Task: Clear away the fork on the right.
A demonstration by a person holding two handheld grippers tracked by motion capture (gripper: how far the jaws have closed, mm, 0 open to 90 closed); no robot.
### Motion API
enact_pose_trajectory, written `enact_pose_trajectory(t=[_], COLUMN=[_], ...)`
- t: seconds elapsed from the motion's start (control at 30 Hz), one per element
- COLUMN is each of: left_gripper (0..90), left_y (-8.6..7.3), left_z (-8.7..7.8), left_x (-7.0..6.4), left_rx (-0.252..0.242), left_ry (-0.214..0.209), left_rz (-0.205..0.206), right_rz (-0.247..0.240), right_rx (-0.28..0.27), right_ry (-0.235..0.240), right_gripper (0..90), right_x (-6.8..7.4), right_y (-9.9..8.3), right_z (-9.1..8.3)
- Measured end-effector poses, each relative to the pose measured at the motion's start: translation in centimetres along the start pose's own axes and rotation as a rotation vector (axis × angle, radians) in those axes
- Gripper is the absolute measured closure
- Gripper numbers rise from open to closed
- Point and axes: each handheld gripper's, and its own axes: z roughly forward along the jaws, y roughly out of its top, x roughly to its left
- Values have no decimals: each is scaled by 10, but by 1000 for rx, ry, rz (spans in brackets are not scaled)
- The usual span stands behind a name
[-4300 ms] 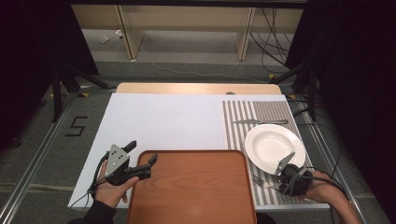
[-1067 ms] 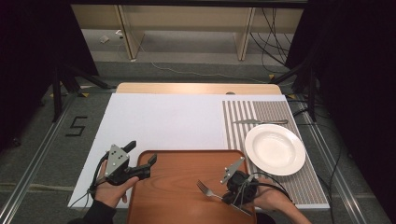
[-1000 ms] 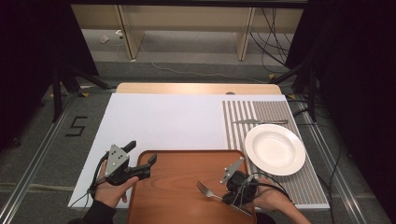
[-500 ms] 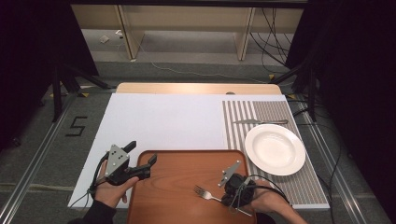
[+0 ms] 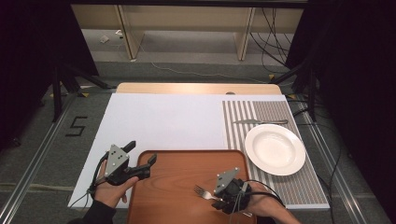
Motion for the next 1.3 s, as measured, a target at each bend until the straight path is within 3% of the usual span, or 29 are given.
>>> enact_pose_trajectory(t=[0.13,0.47,0.83,1.3], left_gripper=[162,162,162,162], left_y=[0,0,0,0], left_z=[0,0,0,0], left_x=[0,0,0,0], left_rx=[0,1,1,2], left_ry=[0,0,0,-1], left_rz=[1,2,3,3], right_rz=[-25,-48,-58,-60], right_rx=[19,41,49,67], right_ry=[-20,-57,-69,-124], right_gripper=[762,875,900,900], right_x=[2,2,2,-1], right_y=[1,1,2,0], right_z=[3,4,6,4])
